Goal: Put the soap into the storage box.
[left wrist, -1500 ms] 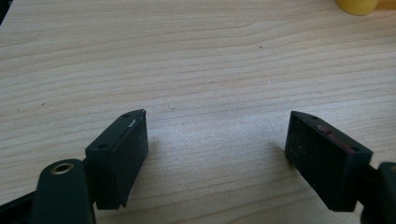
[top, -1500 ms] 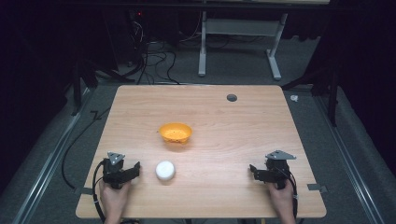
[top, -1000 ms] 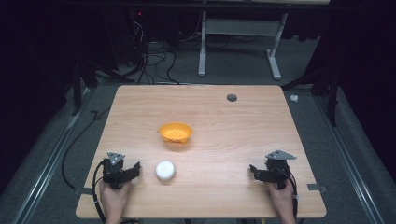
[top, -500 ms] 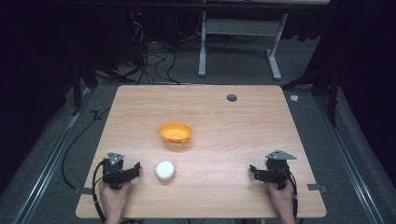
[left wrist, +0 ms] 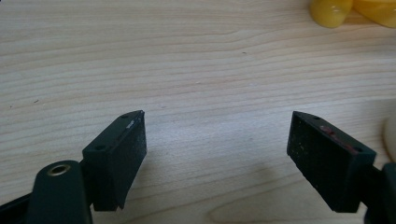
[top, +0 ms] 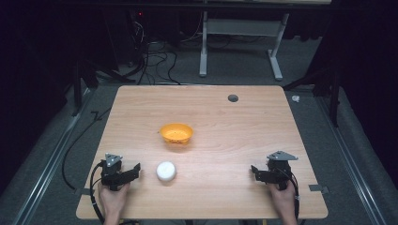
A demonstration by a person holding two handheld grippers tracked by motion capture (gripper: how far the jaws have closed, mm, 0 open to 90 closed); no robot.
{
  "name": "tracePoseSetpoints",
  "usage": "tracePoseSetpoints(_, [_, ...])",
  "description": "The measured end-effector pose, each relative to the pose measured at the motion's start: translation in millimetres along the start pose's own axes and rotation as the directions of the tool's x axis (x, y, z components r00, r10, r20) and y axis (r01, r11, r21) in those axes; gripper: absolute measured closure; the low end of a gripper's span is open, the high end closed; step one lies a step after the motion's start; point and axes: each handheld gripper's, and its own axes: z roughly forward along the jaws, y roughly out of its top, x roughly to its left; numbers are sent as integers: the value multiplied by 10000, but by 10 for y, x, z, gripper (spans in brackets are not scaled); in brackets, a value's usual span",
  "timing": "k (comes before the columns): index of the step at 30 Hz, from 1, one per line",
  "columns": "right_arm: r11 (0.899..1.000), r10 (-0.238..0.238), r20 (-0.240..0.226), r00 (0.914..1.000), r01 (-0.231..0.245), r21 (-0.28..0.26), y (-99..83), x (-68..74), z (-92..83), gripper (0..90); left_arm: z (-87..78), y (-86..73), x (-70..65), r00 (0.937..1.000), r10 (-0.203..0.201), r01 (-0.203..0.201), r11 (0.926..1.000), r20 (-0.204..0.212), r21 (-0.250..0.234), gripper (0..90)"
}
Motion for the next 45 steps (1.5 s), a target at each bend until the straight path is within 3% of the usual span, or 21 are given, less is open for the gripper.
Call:
tracePoseSetpoints(3, [10000,-12,-3,10000,12,-3,0,-1,0,170,-40,15,-20,9997,28,-27,10000,230,-50,203])
tracePoseSetpoints(7, [10000,-18,-10,10000,18,-4,0,-1,0,170,-139,33,-66,9963,-57,87,9994,860,-347,199])
tracePoseSetpoints(11, [10000,-7,-9,10000,7,2,-1,0,-1,170,-190,41,-104,9938,68,-17,9989,1108,-462,198])
tracePoseSetpoints(14, [10000,-17,-13,10000,17,-2,-1,0,0,170,-261,58,-170,9891,535,-471,9977,1370,-490,176])
tracePoseSetpoints(22, [10000,-17,-11,10000,17,1,-1,0,0,170,-325,70,-328,9773,950,-836,9942,1892,-677,167])
tracePoseSetpoints(27, [10000,-14,-9,10000,14,-6,-1,1,0,170,-315,78,-425,9712,1281,-1164,9908,2010,-690,161])
tracePoseSetpoints(34, [10000,-36,-7,10000,36,-10,-2,-2,0,170,-281,104,-609,9563,1760,-1656,9841,2333,-637,157])
tracePoseSetpoints(42, [10000,-21,-9,10000,21,-9,-3,-1,-1,171,-214,110,-749,9468,2122,-2063,9772,2420,-500,153])
tracePoseSetpoints(45, [10000,-33,-7,10000,33,-5,-3,-2,-1,170,-162,121,-828,9391,2379,-2375,9709,2480,-320,151])
